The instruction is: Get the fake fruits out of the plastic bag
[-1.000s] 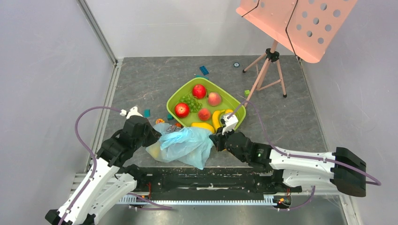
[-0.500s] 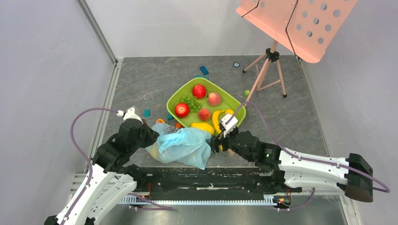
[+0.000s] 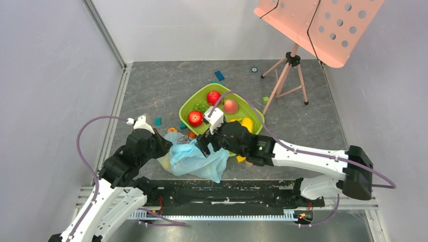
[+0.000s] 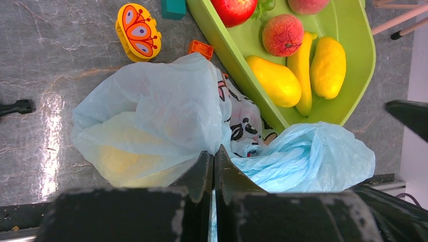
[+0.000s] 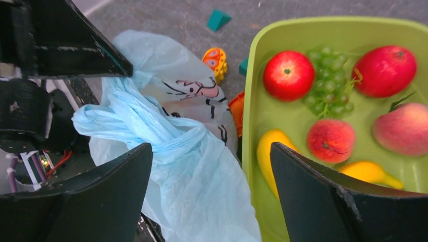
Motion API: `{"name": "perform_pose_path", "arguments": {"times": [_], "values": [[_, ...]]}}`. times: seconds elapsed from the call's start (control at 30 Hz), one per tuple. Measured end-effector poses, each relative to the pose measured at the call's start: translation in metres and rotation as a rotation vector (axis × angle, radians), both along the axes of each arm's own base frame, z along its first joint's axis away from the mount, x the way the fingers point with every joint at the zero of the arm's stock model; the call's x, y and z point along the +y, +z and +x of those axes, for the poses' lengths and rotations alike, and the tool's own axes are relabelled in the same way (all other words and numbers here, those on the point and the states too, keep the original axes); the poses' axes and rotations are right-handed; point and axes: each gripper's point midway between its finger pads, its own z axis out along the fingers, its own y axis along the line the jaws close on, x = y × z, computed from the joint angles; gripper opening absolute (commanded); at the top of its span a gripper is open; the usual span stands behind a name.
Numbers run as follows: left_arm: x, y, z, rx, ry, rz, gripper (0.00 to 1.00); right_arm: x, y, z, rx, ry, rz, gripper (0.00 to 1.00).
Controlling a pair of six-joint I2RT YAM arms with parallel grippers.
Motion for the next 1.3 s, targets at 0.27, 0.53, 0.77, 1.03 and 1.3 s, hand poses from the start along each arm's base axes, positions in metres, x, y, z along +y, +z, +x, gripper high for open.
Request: {"name": "perform_pose_path", "arguments": {"times": [0.27, 0.53, 0.77, 1.03, 1.3], "values": [[-0.002, 0.001, 0.0, -0.009, -0.007, -0.01, 0.02, 0.008, -0.057, -0.004, 0.135, 0.021, -0.146, 0.59], [-0.001, 0.0, 0.001, -0.007, -0.003, -0.007, 0.02, -0.001, -0.053, -0.014, 0.157, 0.045, -0.104, 0.1], [0.004, -0.002, 0.003, -0.007, 0.025, 0.009, 0.02, -0.027, -0.043, -0.021, 0.14, 0.008, -0.016, 0.0], [0.007, -0.006, 0.003, 0.015, 0.054, 0.015, 0.02, -0.083, -0.05, -0.018, 0.162, -0.2, 0.131, 0.0], [0.007, -0.003, 0.001, 0.003, 0.048, 0.006, 0.45, -0.105, -0.062, -0.022, 0.191, -0.261, 0.278, 0.0]]}}
